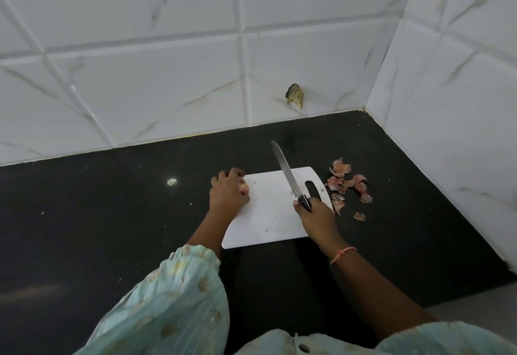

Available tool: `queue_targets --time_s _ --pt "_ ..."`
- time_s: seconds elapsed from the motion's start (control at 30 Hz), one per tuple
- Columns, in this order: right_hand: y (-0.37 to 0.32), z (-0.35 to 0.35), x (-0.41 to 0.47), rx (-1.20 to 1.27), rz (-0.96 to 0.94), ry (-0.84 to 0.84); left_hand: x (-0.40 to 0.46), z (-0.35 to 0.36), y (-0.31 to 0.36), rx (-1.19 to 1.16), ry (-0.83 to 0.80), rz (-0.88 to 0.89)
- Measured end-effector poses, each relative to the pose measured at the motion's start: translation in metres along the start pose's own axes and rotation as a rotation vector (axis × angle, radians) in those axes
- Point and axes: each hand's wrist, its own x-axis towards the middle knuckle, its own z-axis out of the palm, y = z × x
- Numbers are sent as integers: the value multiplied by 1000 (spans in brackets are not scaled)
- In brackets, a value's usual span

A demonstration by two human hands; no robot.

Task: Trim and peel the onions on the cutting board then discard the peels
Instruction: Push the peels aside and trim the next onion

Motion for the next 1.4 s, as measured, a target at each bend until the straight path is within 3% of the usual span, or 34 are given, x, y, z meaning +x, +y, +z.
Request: queue_targets --time_s 0.1,0.17,0.3,0.7,0.83,1.07,1.4 --pt "5 4 0 -23 13 -16 -2 1 10 -97 59 28" --pt "5 4 1 -1 35 -26 -10 4 24 -313 129 97" --pt "1 1 4 104 70 -3 -28 23 56 -813 -54 84" --pt "7 -8 -22 71 -55 33 -38 86 29 -498 192 196" --pt "9 -9 -32 -94 -129 68 -35 87 26 -564 219 192" --pt "7 -10 -42 -362 -223 43 -34 88 30 -468 239 217" --pt "-10 -4 -44 -481 -135 -49 -31 93 37 -384 279 163"
